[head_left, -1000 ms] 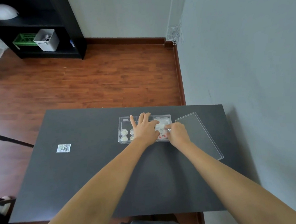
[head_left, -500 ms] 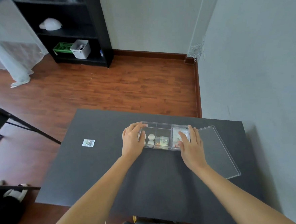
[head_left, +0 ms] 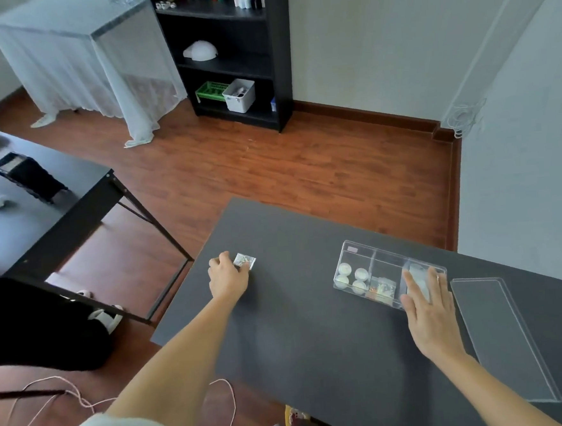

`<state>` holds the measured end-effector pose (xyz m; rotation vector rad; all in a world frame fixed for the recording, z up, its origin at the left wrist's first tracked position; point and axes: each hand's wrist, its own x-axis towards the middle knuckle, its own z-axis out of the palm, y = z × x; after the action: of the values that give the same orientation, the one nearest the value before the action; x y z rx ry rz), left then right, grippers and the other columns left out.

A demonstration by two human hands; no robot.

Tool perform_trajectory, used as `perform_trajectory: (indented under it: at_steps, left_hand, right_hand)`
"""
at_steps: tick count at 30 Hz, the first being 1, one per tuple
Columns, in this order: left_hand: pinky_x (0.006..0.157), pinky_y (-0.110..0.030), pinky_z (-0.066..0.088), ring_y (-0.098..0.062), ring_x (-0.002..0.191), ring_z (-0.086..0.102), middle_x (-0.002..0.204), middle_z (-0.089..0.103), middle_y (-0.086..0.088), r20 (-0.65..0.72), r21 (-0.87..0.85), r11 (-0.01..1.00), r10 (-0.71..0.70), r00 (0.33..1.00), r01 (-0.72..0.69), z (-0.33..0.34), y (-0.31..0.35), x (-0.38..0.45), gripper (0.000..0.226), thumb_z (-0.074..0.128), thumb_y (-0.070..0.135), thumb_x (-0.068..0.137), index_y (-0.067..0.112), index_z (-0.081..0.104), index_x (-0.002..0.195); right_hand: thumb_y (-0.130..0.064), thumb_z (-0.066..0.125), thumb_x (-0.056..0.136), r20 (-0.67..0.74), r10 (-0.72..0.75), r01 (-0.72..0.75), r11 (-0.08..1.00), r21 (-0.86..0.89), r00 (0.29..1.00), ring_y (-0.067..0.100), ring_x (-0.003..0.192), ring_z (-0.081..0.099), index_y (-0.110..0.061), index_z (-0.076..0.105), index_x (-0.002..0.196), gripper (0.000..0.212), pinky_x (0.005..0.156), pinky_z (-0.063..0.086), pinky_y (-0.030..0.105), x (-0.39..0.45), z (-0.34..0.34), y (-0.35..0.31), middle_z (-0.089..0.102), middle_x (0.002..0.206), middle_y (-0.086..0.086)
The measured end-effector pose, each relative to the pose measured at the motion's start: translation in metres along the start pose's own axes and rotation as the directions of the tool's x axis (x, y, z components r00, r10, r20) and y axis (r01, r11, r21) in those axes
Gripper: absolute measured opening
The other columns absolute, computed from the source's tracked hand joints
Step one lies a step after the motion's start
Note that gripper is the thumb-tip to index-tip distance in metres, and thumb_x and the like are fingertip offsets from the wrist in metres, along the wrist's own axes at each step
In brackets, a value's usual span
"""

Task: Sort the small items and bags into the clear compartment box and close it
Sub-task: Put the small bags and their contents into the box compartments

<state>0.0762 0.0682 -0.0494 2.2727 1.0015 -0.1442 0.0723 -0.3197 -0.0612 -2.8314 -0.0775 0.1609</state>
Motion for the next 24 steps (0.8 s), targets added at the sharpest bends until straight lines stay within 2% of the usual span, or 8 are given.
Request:
perform_trajectory:
  at_steps: [4, 8, 11, 14, 15, 18, 22, 24]
  left_hand:
    - [0.100, -0.045, 0.039, -0.031, 0.130, 0.037, 0.136, 0.039, -0.013, 0.003, 0.076, 0.995, -0.062, 0.998, 0.061, 0.002, 0.003, 0.011, 0.057, 0.061, 0.042, 0.087, 0.011, 0.044, 0.131]
    - [0.098, -0.046, 0.042, -0.031, 0.127, 0.038, 0.133, 0.038, -0.013, 0.018, 0.075, 0.992, -0.102, 0.995, 0.100, 0.007, 0.007, 0.021, 0.053, 0.068, 0.035, 0.084, 0.011, 0.046, 0.126]
    - [0.093, -0.045, 0.046, -0.034, 0.121, 0.044, 0.127, 0.043, -0.014, 0.068, 0.058, 0.994, -0.094, 0.993, 0.090, 0.006, 0.009, 0.028, 0.042, 0.067, 0.028, 0.085, 0.009, 0.053, 0.120]
    - [0.075, -0.041, 0.053, -0.035, 0.094, 0.059, 0.094, 0.060, -0.011, 0.095, 0.088, 0.996, 0.011, 0.995, -0.019, 0.005, 0.011, 0.028, 0.004, 0.062, 0.017, 0.086, 0.014, 0.064, 0.084]
    - [0.070, -0.038, 0.052, -0.033, 0.088, 0.061, 0.087, 0.062, -0.008, 0.092, 0.071, 0.997, 0.036, 0.995, -0.042, 0.006, 0.011, 0.026, 0.010, 0.061, 0.015, 0.087, 0.015, 0.061, 0.077]
    - [0.065, -0.028, 0.043, -0.026, 0.082, 0.059, 0.082, 0.061, -0.001, 0.106, -0.056, 0.990, 0.139, 0.985, -0.133, 0.012, 0.023, 0.015, 0.009, 0.063, 0.015, 0.088, 0.015, 0.058, 0.080]
    - [0.052, -0.012, 0.037, -0.002, 0.059, 0.048, 0.062, 0.051, 0.014, 0.137, -0.202, 0.915, 0.379, 0.915, -0.348, 0.030, 0.065, -0.022, 0.019, 0.066, 0.018, 0.086, 0.022, 0.053, 0.073]
    - [0.052, -0.009, 0.040, 0.000, 0.058, 0.047, 0.064, 0.052, 0.015, 0.172, -0.232, 0.869, 0.479, 0.861, -0.437, 0.044, 0.090, -0.042, 0.017, 0.057, 0.011, 0.091, 0.023, 0.055, 0.078]
  right_hand:
    - [-0.043, 0.021, 0.095, -0.012, -0.010, 0.010, 1.000, -0.005, 1.000, 0.037, 0.149, 0.001, -0.028, 0.024, 0.150, 0.057, 0.121, 0.014, 0.050, -0.001, 0.002, -0.001, 0.009, 0.160, 0.020]
    - [-0.041, 0.024, 0.095, -0.026, -0.010, 0.010, 1.000, -0.005, 1.000, 0.040, 0.148, 0.005, -0.026, 0.026, 0.150, 0.057, 0.120, 0.017, 0.052, -0.001, 0.003, -0.001, 0.014, 0.158, 0.023]
    - [-0.040, 0.023, 0.095, -0.023, -0.009, 0.009, 1.000, -0.010, 1.000, 0.041, 0.147, 0.007, -0.025, 0.026, 0.150, 0.057, 0.119, 0.019, 0.053, -0.002, 0.003, -0.002, 0.016, 0.157, 0.024]
    - [-0.042, 0.020, 0.095, -0.010, -0.002, 0.002, 1.000, -0.012, 1.000, 0.040, 0.148, 0.006, -0.026, 0.026, 0.150, 0.058, 0.119, 0.018, 0.052, -0.002, 0.001, -0.003, 0.015, 0.158, 0.023]
    - [-0.043, 0.018, 0.095, -0.004, 0.001, -0.001, 1.000, -0.012, 1.000, 0.040, 0.148, 0.005, -0.026, 0.025, 0.150, 0.059, 0.120, 0.018, 0.052, -0.002, 0.000, -0.004, 0.015, 0.158, 0.023]
    - [-0.047, 0.012, 0.094, 0.012, 0.003, -0.003, 1.000, -0.014, 1.000, 0.038, 0.148, 0.003, -0.027, 0.023, 0.151, 0.061, 0.120, 0.017, 0.051, -0.003, -0.004, -0.006, 0.012, 0.159, 0.021]
    - [-0.057, -0.005, 0.092, 0.022, 0.000, 0.000, 1.000, -0.012, 1.000, 0.039, 0.148, 0.004, -0.027, 0.023, 0.151, 0.072, 0.119, 0.017, 0.051, -0.004, -0.009, -0.009, 0.011, 0.159, 0.021]
    - [-0.052, 0.007, 0.096, 0.037, 0.017, -0.017, 1.000, 0.003, 0.999, 0.040, 0.148, 0.004, -0.028, 0.025, 0.150, 0.062, 0.119, 0.020, 0.054, -0.004, -0.010, -0.009, 0.011, 0.159, 0.022]
